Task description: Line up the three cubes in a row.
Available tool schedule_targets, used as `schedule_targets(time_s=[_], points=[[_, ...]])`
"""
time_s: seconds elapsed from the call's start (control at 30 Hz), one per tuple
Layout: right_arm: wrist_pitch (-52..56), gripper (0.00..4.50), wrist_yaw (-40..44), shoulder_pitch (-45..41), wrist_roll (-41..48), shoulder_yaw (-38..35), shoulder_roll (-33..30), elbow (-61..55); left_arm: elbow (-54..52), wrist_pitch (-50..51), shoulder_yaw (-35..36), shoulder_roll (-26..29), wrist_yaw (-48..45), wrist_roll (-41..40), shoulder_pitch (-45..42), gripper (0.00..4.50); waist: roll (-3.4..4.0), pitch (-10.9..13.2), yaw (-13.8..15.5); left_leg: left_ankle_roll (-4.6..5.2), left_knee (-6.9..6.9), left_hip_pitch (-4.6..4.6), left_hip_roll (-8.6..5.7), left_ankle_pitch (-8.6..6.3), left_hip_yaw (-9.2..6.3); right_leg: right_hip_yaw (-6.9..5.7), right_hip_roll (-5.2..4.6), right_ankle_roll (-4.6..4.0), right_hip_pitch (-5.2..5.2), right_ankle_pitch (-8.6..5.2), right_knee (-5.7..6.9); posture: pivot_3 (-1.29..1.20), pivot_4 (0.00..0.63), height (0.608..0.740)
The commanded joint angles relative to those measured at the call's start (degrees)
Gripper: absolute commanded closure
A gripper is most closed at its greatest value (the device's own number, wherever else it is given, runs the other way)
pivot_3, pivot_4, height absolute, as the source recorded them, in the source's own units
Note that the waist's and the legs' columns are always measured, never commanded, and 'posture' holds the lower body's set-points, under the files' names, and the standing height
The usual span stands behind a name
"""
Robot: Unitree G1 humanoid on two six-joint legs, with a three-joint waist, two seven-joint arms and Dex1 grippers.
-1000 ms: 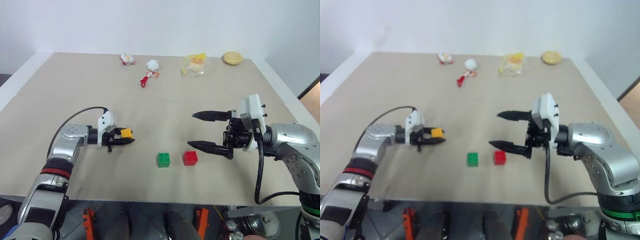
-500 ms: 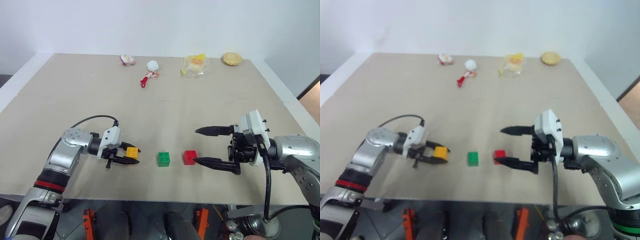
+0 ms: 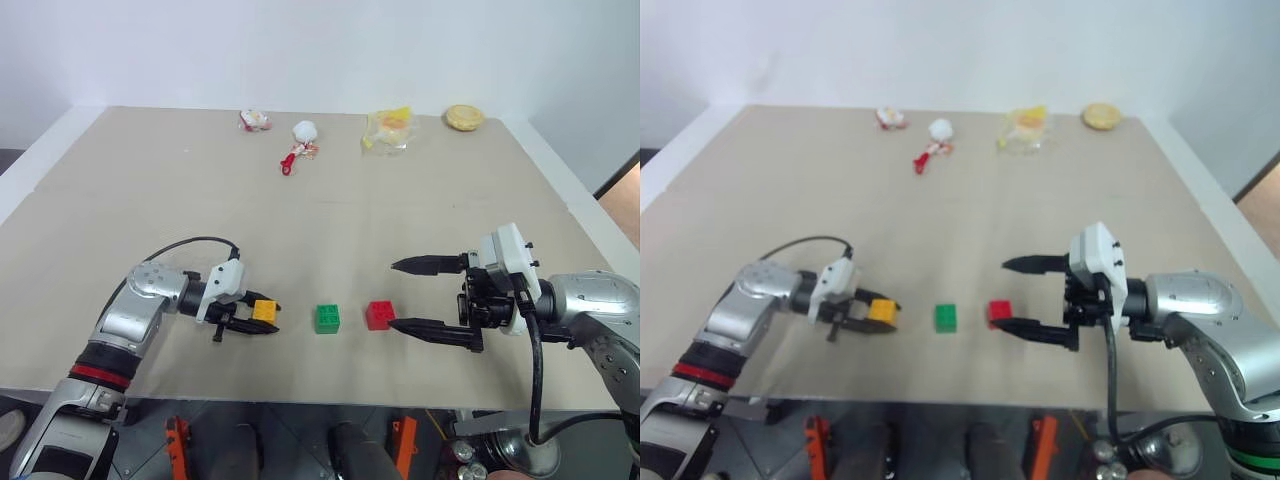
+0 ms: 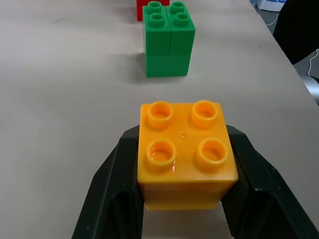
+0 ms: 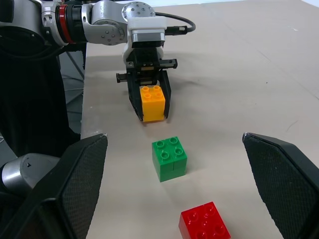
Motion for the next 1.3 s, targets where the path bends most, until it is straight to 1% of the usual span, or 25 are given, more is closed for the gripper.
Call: schedule_targets(time_s=[0.03, 0.17, 0.23, 0.3, 0.33, 0.43, 0.53, 0.63, 0.73, 0.87, 0.93, 0.97, 1.03, 1.1, 1.2, 1.3], points=[[-0.53, 0.0, 0.47, -1.41, 0.29, -0.93, -0.8, -0.59, -1.06, -0.19, -0.3, 0.14, 0.03, 0.04, 0.4, 3.12, 0.0, 0.0, 0.0, 0.0, 0.0, 0.0, 0.0, 0.0, 0.0, 0.0, 0.0, 0.0, 0.0, 0.0, 0.0, 0.0, 0.15, 0.74], [-0.48, 0.0, 0.49, -1.8, 0.16, -0.77, -0.71, -0.45, -0.99, -0.07, -0.63, -0.02, -0.14, 0.2, 0.44, 3.12, 0.0, 0.0, 0.01, 0.0, 0.0, -0.01, 0.0, 0.0, 0.0, 0.0, 0.0, 0.0, 0.0, -0.01, 0.0, 0.0, 0.15, 0.74], [-0.41, 0.0, 0.48, -1.92, 0.2, -0.77, -0.69, -0.43, -0.97, 0.03, -0.82, -0.05, -0.27, 0.25, 0.42, 2.08, 0.0, 0.0, 0.01, 0.0, -0.01, -0.01, 0.0, 0.0, 0.0, 0.0, 0.0, 0.0, 0.0, -0.01, 0.0, 0.0, 0.15, 0.74], [-0.39, 0.0, 0.46, -1.99, 0.17, -0.77, -0.68, -0.36, -0.89, 0.07, -0.99, -0.04, -0.4, 0.24, 0.36, 1.51, 0.0, 0.0, 0.01, 0.0, -0.01, -0.01, 0.0, 0.0, 0.0, 0.0, 0.0, 0.0, 0.0, -0.01, 0.0, 0.0, 0.15, 0.74], [-0.4, 0.0, 0.44, -2.0, 0.14, -0.78, -0.67, -0.34, -0.82, 0.04, -1.09, 0.0, -0.41, 0.22, 0.31, 1.1, 0.0, 0.0, 0.01, 0.0, -0.01, -0.01, 0.0, 0.0, 0.0, 0.0, 0.0, 0.0, 0.0, -0.01, 0.0, 0.0, 0.15, 0.74], [-0.4, 0.0, 0.34, -1.97, 0.09, -0.83, -0.63, -0.38, -0.65, -0.14, -1.22, 0.09, -0.35, 0.07, 0.17, 0.1, 0.0, 0.0, 0.01, 0.0, 0.0, -0.01, 0.0, 0.0, 0.0, 0.0, 0.0, 0.0, 0.0, 0.0, 0.0, 0.0, 0.15, 0.74], [-0.39, 0.0, 0.3, -1.61, 0.34, -1.16, -0.58, -0.72, -0.88, -0.3, -0.42, -0.05, -0.33, -0.84, -0.08, 0.04, 0.0, 0.0, 0.01, 0.0, 0.0, 0.0, 0.0, 0.0, 0.0, 0.0, 0.0, 0.0, 0.0, 0.0, 0.0, 0.0, 0.15, 0.74], [-0.29, 0.0, 0.34, -0.74, 1.57, -2.36, -0.29, -1.09, -3.33, 1.62, 1.48, 0.37, -0.42, -3.65, -0.17, 0.04, 0.0, 0.0, 0.01, 0.0, 0.0, -0.01, 0.0, 0.0, 0.0, 0.0, 0.0, 0.0, 0.0, -0.01, 0.0, 0.0, 0.15, 0.74], [0.79, 0.0, -1.16, 0.14, 4.71, -4.54, 0.77, -1.42, -8.29, 10.16, 5.81, 0.27, 3.03, -10.35, -1.2, 0.04, -0.01, 0.0, 0.01, 0.0, -0.01, -0.03, 0.0, 0.0, -0.01, -0.01, 0.0, 0.0, -0.01, -0.01, 0.0, 0.0, 0.15, 0.74], [1.43, 0.0, -7.99, -0.04, 8.17, -8.1, 5.05, -0.81, -13.18, 20.57, 13.39, -2.57, 15.22, -17.51, -2.66, 0.04, -0.01, 0.0, 0.01, 0.0, 0.02, -0.02, 0.01, 0.0, -0.06, -0.04, 0.01, 0.03, 0.03, 0.01, 0.01, 0.0, 0.15, 0.74], [-0.24, 0.0, -16.98, -0.51, 4.71, -8.51, 10.57, 1.78, -14.95, 23.39, 19.28, -7.31, 28.99, -19.16, -3.1, 0.04, -0.03, -0.02, -0.01, 0.01, 0.06, 0.03, 0.02, 0.0, -0.09, -0.06, 0.01, 0.05, 0.1, 0.02, 0.01, 0.0, 0.15, 0.74], [-1.52, 0.0, -21.53, -0.23, 1.99, -8.52, 13.48, 3.2, -15.99, 24.74, 21.09, -9.26, 34.92, -18.91, -2.48, 0.04, -0.05, -0.03, -0.02, 0.01, 0.08, 0.09, 0.01, 0.01, -0.1, -0.06, 0.02, 0.08, 0.18, 0.04, 0.0, 0.0, 0.15, 0.74], [-2.8, 0.0, -28.53, 0.62, -2.07, -8.54, 17.86, 5.26, -18.08, 24.41, 22.53, -11.84, 42.09, -16.81, -0.34, 0.04, -0.04, -0.03, -0.02, 0.01, 0.14, 0.11, 0.01, 0.01, -0.11, -0.04, 0.04, 0.14, 0.21, 0.09, 0.0, 0.0, 0.15, 0.74], [-5.99, 0.0, -35.72, 1.2, -6.88, -8.46, 23.08, 7.63, -19.09, 21.36, 23.3, -14.56, 49.84, -12.71, 2.25, 0.04, -0.02, -0.05, -0.02, 0.02, 0.12, 0.11, -0.02, 0.01, -0.07, 0.04, 0.03, 0.17, 0.19, 0.12, 0.0, 0.0, 0.15, 0.74], [-10.12, 0.0, -44.81, 0.76, -13.44, -7.46, 29.25, 10.62, -17.87, 16.22, 24.5, -17.51, 58.48, -7.75, 4.42, 0.04, -0.04, -0.07, 0.02, 0.01, 0.09, 0.08, -0.03, 0.02, -0.07, 0.04, 0.04, 0.36, 0.16, 0.25, 0.0, 0.0, 0.15, 0.74], [-13.67, 0.0, -50.72, 0.31, -20.0, -5.13, 33.89, 14.02, -14.8, 10.41, 25.38, -19.87, 66.4, -2.65, 5.12, 0.04, -0.03, -0.06, 0.03, 0.0, 0.07, 0.06, -0.03, 0.04, -0.07, 0.05, 0.06, 0.35, 0.11, 0.29, 0.0, 0.0, 0.15, 0.74]])
